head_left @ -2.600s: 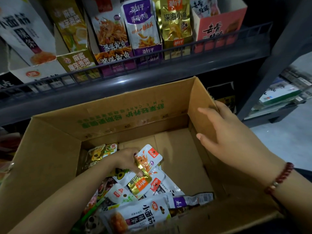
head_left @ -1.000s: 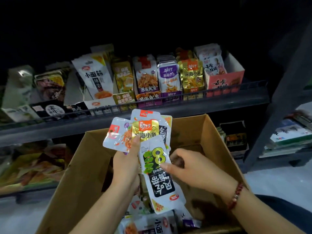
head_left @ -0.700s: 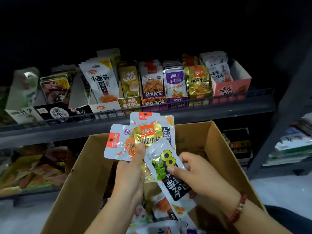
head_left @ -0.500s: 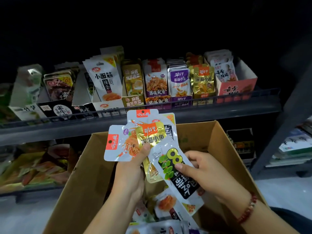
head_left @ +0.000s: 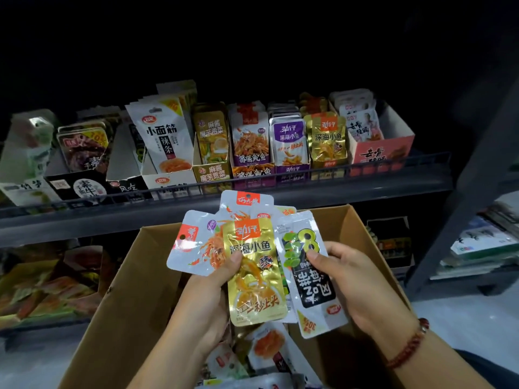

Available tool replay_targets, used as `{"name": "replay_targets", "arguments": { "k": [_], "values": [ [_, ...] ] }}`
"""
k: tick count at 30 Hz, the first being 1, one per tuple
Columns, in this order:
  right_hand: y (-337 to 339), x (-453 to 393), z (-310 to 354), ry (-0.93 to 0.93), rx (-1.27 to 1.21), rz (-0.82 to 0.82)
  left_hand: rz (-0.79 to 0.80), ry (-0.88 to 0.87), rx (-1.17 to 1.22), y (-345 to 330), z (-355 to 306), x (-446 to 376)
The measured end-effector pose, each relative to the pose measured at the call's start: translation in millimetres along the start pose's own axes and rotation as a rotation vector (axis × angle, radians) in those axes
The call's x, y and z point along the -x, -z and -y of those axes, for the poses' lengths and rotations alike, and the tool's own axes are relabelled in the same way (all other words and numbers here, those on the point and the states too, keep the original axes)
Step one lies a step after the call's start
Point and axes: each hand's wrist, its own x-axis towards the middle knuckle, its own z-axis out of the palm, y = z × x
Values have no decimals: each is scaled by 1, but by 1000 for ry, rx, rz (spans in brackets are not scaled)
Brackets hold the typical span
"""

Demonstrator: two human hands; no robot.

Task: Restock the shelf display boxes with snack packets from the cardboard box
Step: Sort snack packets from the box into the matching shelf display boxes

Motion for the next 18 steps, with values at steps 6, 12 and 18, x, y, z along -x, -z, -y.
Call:
{"name": "replay_targets", "arguments": {
  "k": [6, 12, 18],
  "values": [
    [1, 0, 0, 32, 2, 13, 105, 45, -67, -1, 0, 5],
    [10, -3, 8, 106, -93, -148, -30, 28, -52, 3, 1, -2],
    [18, -6, 13, 80, -170, -131, -81, -9, -138, 15, 0, -10]
  ]
}}
